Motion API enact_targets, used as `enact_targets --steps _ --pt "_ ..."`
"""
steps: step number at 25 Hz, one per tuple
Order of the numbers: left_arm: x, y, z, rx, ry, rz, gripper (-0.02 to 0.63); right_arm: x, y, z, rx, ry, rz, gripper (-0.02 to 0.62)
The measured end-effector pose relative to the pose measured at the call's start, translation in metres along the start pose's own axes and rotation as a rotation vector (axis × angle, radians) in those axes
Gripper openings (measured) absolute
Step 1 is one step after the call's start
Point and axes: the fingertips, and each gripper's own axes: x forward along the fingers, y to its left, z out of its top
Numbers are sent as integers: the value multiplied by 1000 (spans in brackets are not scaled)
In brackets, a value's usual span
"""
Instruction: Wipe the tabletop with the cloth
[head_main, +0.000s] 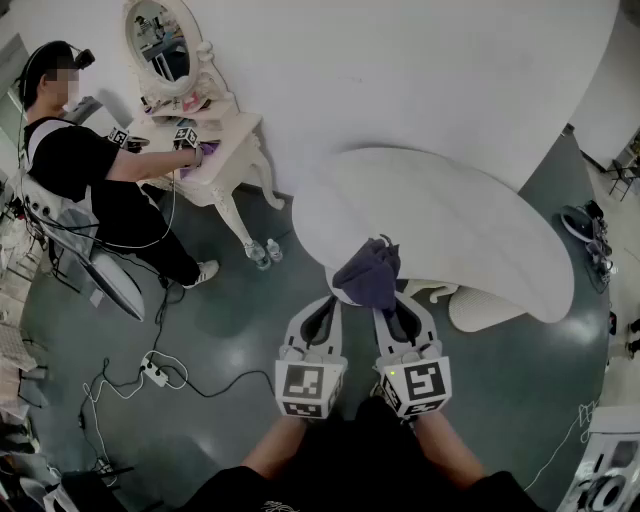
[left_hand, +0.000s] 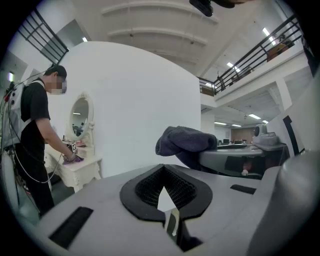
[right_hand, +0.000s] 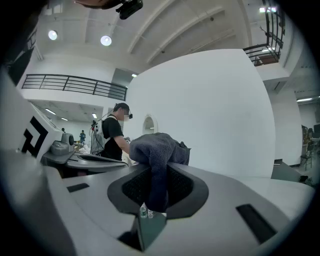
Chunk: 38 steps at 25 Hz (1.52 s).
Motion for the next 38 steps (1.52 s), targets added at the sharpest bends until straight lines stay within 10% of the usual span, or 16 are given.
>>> enact_targets --steps 20,38 --pt "55 12 -60 -8 175 -92 6 35 -37 -57 96 89 -73 60" --pt "219 37 -67 0 358 66 6 173 -157 -92 178 224 192 60"
